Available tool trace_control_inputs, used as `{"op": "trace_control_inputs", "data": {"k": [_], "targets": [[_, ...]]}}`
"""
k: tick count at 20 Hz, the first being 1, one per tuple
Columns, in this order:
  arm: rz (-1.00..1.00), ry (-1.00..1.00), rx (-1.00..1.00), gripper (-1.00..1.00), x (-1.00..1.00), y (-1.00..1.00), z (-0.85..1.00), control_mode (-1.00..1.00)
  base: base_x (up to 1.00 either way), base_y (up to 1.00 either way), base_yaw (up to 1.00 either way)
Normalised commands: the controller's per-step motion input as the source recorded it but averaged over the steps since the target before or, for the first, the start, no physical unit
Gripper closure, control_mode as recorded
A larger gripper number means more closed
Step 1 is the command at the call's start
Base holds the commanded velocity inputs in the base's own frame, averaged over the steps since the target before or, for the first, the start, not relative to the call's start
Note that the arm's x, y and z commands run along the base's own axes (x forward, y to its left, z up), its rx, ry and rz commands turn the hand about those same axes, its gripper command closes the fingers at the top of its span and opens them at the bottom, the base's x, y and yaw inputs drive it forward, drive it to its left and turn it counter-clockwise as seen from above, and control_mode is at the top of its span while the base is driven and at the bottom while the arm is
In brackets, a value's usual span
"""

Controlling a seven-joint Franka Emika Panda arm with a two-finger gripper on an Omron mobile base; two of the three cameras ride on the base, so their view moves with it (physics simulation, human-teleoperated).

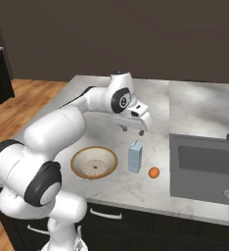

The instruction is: Gather the eggs and milk located in the vicinity of the sink area and place them right next to the bowl.

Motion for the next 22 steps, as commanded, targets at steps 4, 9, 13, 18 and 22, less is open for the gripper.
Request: {"op": "trace_control_inputs", "data": {"k": [4,9,13,18,22], "targets": [[0.00,-0.02,0.17,-1.00,0.15,-0.10,-0.08,-1.00,0.00,0.00,0.00],[0.05,-0.01,0.07,-1.00,0.19,0.00,-0.19,-1.00,0.00,0.00,0.00],[0.09,0.00,0.00,-1.00,0.34,0.00,-0.38,-1.00,0.00,0.00,0.00],[0.09,0.00,0.02,-1.00,0.13,0.00,-0.28,-1.00,0.00,0.00,0.00],[0.07,0.01,0.05,-1.00,-0.16,0.00,-0.17,-1.00,0.00,0.00,0.00]]}}
